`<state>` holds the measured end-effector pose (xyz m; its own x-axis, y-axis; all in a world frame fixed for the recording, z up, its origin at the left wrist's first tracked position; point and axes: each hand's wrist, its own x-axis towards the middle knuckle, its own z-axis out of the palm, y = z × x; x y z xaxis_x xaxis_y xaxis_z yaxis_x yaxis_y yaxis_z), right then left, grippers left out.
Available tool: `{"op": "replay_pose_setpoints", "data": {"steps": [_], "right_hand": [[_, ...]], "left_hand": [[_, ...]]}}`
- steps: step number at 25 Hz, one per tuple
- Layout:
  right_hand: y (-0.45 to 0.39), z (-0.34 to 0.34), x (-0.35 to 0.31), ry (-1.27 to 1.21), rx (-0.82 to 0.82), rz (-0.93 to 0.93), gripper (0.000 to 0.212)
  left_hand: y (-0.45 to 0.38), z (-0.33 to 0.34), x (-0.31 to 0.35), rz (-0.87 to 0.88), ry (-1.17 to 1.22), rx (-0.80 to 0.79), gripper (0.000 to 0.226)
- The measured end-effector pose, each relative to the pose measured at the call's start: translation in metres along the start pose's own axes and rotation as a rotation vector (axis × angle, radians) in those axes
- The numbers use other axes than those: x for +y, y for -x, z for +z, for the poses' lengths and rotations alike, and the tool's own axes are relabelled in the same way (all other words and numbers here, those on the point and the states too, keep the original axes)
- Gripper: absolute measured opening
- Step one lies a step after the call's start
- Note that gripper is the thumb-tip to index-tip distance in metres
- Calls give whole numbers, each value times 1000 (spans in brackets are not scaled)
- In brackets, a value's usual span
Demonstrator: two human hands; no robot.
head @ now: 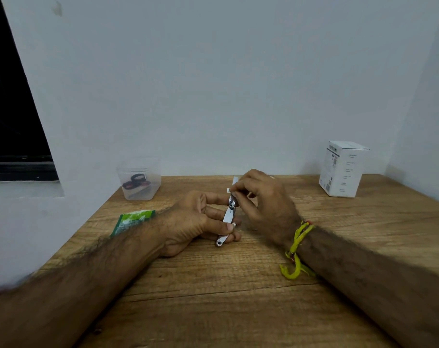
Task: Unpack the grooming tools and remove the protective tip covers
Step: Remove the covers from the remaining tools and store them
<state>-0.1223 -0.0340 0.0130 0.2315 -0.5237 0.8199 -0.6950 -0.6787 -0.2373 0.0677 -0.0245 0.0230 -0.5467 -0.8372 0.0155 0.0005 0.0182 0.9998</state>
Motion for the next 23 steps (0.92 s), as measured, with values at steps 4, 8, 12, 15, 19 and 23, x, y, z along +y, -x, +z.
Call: {"op": "replay_pose_setpoints", "data": {"steps": [4,8,12,15,19,23], "right_hand": [[0,-1,1,-3,-18,3,8],[-1,1,0,13,-21,-24,7],[1,-1,-2,25,-20,-17,5],[0,-2,-2,19,-5,-23,6],[1,-2,-1,12,-17,-33,7],[1,-3,-5,11,-44,-46,6]], "left_hand": [[0,-2,-2,12,-14,3,51],[0,-2,-1,16,-22,4,51],[1,0,0,5,-18,5,53],[1,-2,0,18,-24,5,54],[0,-2,0,8,-4,-5,51],[-1,-1,-2,7,0,-6,52]]}}
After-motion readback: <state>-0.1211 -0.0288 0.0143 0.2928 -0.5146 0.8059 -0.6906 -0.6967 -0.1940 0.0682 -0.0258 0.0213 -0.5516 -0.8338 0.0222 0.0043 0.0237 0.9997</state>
